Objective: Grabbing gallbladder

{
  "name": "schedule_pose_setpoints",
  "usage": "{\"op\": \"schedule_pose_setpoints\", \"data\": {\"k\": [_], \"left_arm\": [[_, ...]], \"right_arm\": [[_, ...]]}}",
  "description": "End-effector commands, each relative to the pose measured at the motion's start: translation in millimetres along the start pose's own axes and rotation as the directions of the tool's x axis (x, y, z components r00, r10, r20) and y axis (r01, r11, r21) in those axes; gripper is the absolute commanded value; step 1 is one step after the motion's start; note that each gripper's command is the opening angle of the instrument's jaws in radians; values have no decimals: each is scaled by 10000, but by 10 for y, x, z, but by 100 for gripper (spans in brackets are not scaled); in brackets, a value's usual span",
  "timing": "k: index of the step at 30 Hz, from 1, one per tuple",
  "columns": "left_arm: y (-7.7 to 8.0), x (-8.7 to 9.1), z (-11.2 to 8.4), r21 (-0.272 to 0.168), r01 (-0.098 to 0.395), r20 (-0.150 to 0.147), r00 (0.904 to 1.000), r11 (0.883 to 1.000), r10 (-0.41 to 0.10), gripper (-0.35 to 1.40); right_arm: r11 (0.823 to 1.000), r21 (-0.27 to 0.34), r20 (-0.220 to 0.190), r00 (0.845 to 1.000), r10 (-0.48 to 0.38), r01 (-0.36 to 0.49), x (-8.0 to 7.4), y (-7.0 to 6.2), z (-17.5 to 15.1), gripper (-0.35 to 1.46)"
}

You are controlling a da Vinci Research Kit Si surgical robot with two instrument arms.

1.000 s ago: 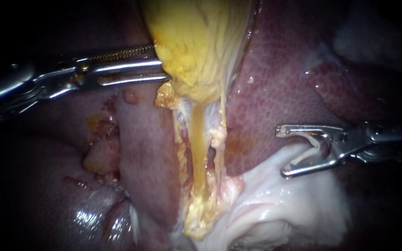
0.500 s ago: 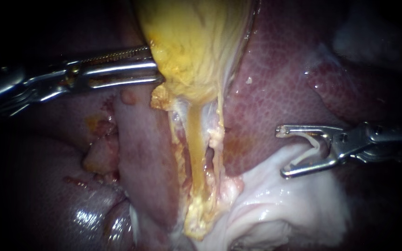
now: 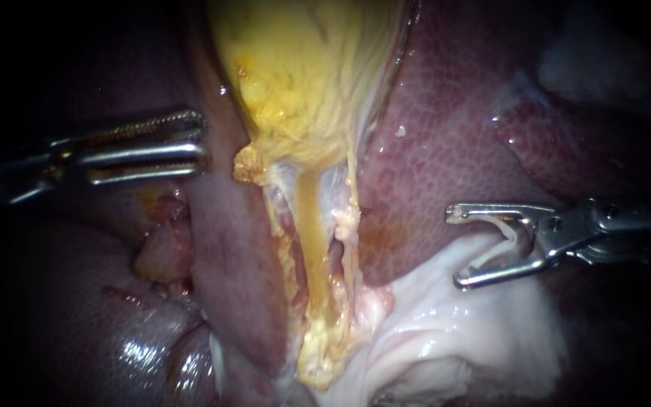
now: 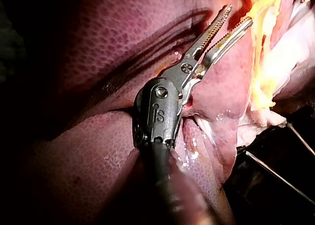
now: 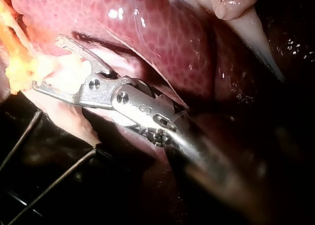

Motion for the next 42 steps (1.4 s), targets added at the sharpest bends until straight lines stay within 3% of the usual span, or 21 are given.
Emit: {"op": "schedule_pose_setpoints", "data": {"k": [1, 9, 17, 20, 21, 23, 27, 31, 42], "left_arm": [[-1, 2, 5, 31, -10, 8, 10000, 10000, 10, 27], [-5, 17, 36, 201, -29, -64, 10000, 9998, 31, 29], [-7, 26, 54, 308, -13, -176, 9998, 9995, 19, 29], [-7, 26, 56, 314, 48, -177, 9998, 9995, -43, 17], [-7, 26, 56, 318, 108, -179, 9998, 9994, -102, 5], [-7, 24, 53, 331, 240, -216, 9995, 9992, -233, -35], [-8, 16, 45, 277, 694, -737, 9950, 9972, -672, -35], [-10, 14, 41, 201, 874, -970, 9916, 9960, -850, -35], [-10, 16, 42, 195, 861, -996, 9915, 9961, -838, -35]], "right_arm": [[10000, 2, 1, 10000, -2, 2, 0, 0, 0, 60], [10000, 6, 1, 10000, -4, 4, 0, 0, 0, 60], [10000, 9, 1, 10000, -5, 5, 0, -1, 0, 60], [10000, 8, 1, 10000, -5, 5, 0, -1, 0, 60], [10000, 8, 1, 10000, -5, 5, 0, -1, 0, 60], [10000, 8, 1, 10000, -5, 5, 0, -1, 0, 60], [10000, 10, 3, 10000, -5, 5, 0, -1, 0, 60], [10000, 8, 3, 10000, -5, 5, 0, -1, 0, 60], [10000, 3, 1, 10000, -3, 3, 0, 0, 0, 60]]}}
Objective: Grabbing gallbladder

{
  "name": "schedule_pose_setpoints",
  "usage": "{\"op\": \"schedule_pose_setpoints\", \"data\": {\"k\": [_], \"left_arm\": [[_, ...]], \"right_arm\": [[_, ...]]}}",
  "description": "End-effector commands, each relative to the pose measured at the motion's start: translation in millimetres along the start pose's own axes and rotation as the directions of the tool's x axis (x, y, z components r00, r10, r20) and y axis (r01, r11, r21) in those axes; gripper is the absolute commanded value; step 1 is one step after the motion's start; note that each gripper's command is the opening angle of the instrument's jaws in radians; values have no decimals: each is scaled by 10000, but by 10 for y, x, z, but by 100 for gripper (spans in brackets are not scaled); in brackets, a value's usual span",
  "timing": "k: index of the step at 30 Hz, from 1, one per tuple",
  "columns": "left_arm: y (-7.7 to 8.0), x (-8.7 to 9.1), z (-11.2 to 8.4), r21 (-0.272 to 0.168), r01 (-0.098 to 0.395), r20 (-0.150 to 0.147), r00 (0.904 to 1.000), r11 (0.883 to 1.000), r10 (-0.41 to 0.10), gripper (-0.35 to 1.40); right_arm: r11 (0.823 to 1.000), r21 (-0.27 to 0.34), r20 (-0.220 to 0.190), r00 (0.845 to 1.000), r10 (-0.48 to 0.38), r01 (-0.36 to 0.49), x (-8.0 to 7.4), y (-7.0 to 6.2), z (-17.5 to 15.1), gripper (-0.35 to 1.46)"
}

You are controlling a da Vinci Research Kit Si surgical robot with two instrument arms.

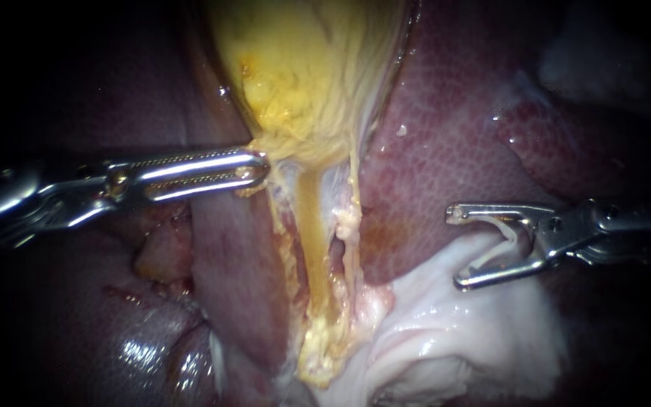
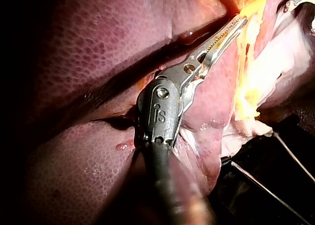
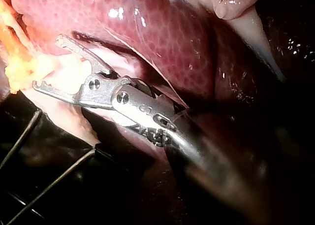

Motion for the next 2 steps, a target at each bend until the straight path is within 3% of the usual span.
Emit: {"op": "schedule_pose_setpoints", "data": {"k": [1, 2], "left_arm": [[0, 0, 0, 2, -5, -1, 10000, 10000, 5, -35], [0, 0, -1, 4, -5, -2, 10000, 10000, 5, -35]], "right_arm": [[10000, -4, 0, 10000, 1, -1, 0, 0, 0, 60], [10000, -3, 0, 10000, 1, -1, 0, 0, 0, 60]]}}
